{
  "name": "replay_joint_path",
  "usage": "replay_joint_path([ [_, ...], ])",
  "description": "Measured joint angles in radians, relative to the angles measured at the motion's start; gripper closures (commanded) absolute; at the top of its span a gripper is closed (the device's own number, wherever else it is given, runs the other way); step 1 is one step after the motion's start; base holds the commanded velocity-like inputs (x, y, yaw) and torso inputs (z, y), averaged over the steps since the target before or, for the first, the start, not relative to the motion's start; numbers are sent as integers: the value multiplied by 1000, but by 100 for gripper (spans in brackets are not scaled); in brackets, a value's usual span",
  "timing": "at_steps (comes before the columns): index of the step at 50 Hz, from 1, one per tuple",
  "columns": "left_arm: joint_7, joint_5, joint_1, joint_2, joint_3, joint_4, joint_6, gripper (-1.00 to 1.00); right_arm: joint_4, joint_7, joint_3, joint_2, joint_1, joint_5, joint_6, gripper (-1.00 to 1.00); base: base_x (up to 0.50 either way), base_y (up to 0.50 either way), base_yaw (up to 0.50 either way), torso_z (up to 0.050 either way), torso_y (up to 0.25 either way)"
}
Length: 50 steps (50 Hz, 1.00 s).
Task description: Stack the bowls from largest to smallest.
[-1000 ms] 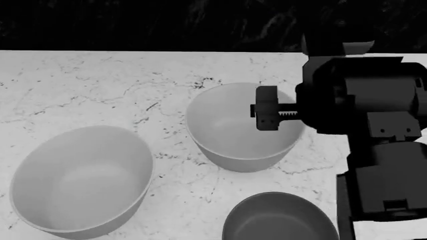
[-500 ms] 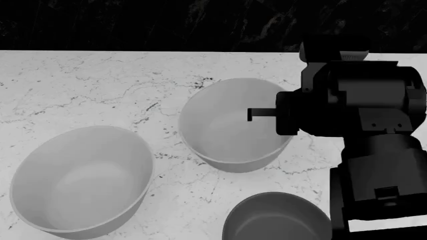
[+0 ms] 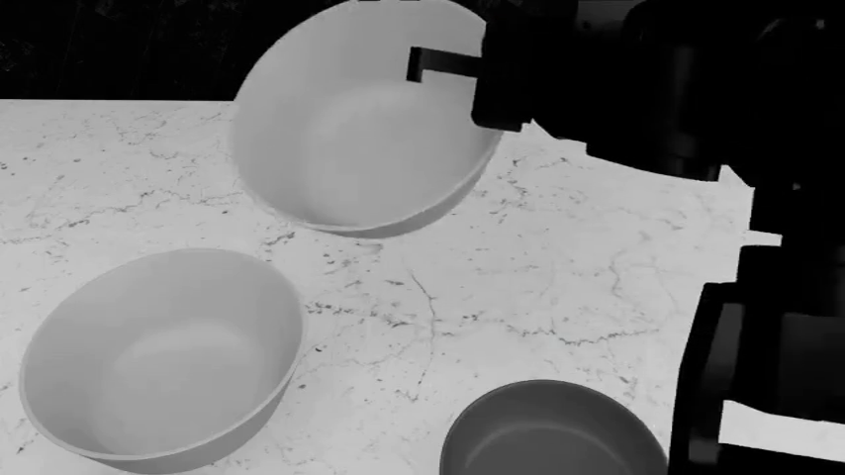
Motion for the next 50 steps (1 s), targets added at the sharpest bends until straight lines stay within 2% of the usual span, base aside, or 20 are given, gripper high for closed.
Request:
replay_joint_path([
  [10,0,-15,29,-17,-55,-6,17,-100,-93,344,44,-68,-53,445,63,100,0,0,0,0,0],
  [20,-11,-43,55,-39,-120,-6,26,-100,-167,538,-17,-136,-146,727,48,100,0,0,0,0,0],
  [30,-23,-69,70,-54,-159,-7,33,-100,-212,551,-115,-152,-221,792,-11,100,0,0,0,0,0],
  [50,-23,-75,85,-67,-174,-12,49,-100,-233,457,-244,-124,-297,736,-108,100,0,0,0,0,0],
])
